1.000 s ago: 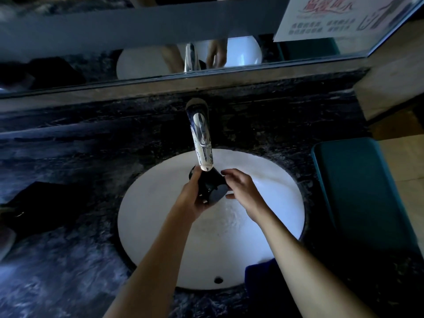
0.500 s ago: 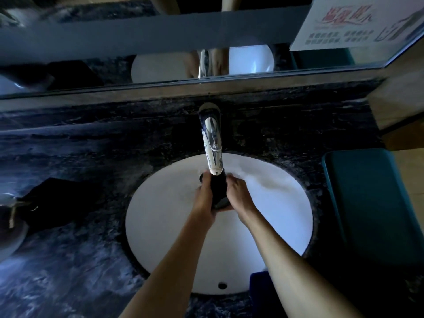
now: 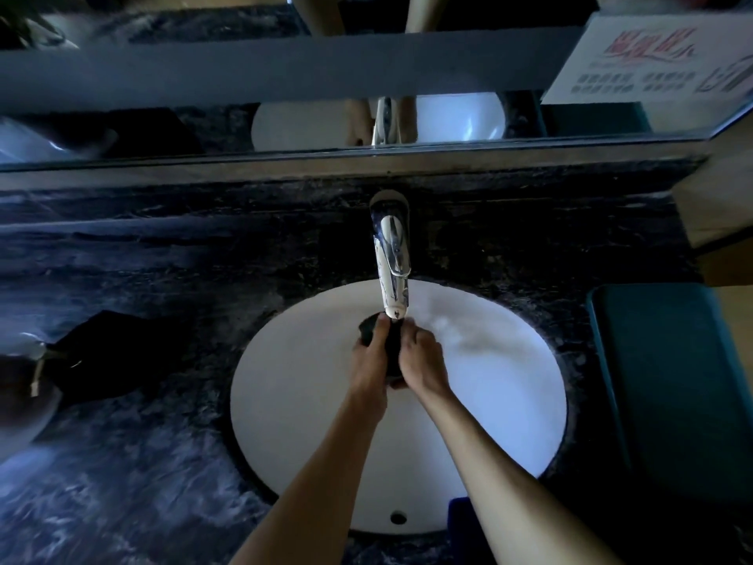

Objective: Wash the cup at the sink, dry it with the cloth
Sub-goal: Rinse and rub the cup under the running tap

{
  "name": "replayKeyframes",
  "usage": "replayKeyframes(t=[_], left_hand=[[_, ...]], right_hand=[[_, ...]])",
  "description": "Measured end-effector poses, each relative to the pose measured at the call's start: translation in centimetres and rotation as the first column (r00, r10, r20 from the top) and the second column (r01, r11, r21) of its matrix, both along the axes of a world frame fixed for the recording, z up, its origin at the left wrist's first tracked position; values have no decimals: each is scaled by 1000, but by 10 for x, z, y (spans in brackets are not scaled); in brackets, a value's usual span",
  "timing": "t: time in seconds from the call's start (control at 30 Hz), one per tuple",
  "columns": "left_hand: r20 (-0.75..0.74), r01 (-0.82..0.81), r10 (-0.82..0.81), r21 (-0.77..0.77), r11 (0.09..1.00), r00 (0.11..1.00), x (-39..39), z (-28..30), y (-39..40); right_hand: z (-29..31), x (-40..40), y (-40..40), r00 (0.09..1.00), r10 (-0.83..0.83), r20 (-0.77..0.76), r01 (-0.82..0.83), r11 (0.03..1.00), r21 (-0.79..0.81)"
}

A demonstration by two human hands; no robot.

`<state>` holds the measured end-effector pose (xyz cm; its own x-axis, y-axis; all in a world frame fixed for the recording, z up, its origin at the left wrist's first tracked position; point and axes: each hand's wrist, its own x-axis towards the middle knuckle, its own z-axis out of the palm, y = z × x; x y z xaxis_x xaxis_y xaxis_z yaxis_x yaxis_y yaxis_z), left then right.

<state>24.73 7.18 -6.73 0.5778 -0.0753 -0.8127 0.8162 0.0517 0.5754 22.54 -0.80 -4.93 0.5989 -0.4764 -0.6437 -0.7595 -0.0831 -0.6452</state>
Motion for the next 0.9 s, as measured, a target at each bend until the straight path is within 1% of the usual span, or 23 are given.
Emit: replayKeyframes(t=[0.07, 0.17, 0.2, 0.27, 0.33, 0.4, 0.47, 0.57, 0.67, 0.7, 0.77, 0.83, 0.9], left_hand=[[-109, -35, 25, -98, 995, 994, 8, 1, 1], [-177, -162, 128, -193, 968, 976, 20, 0, 0], [-188, -224, 181, -238, 945, 965, 22, 0, -2], [-264, -303, 227, -299, 905, 937, 22, 3, -8], [-426, -307, 170, -276, 911, 889, 20, 8, -10], [-559, -275, 73, -288, 917, 826, 19, 13, -8], [-625, -295, 61, -278, 914, 778, 19, 16, -4], [-654, -342, 102, -251, 905, 750, 20, 21, -2], [-667, -376, 126, -245, 894, 734, 24, 24, -5], [-667, -371, 116, -254, 893, 736, 24, 26, -7], [-645, -338, 78, -291, 895, 760, 26, 27, -10], [-610, -323, 41, -360, 875, 792, 26, 27, -13], [-607, -337, 38, -387, 858, 794, 25, 26, -14]], right_hand=[[-2, -1, -4, 998, 43, 34, -44, 999, 3], [-3, -10, -2, 970, 120, 213, -164, 966, 202], [-6, -14, -1, 950, 164, 264, -220, 955, 197], [-13, -18, 1, 925, 227, 304, -260, 963, 70], [-18, -18, 0, 926, 245, 288, -246, 969, -35], [-22, -18, -7, 932, 245, 269, -245, 969, -33], [-25, -21, -16, 932, 266, 247, -269, 963, -22], [-24, -22, -22, 882, 401, 247, -392, 916, -86], [-16, -21, -19, 859, 491, 146, -463, 866, -188], [-15, -21, -18, 861, 494, 120, -456, 855, -248], [-14, -20, -16, 870, 473, 141, -403, 846, -350], [-14, -17, -15, 898, 395, 193, -315, 884, -345], [-14, -15, -17, 914, 338, 223, -259, 911, -320]])
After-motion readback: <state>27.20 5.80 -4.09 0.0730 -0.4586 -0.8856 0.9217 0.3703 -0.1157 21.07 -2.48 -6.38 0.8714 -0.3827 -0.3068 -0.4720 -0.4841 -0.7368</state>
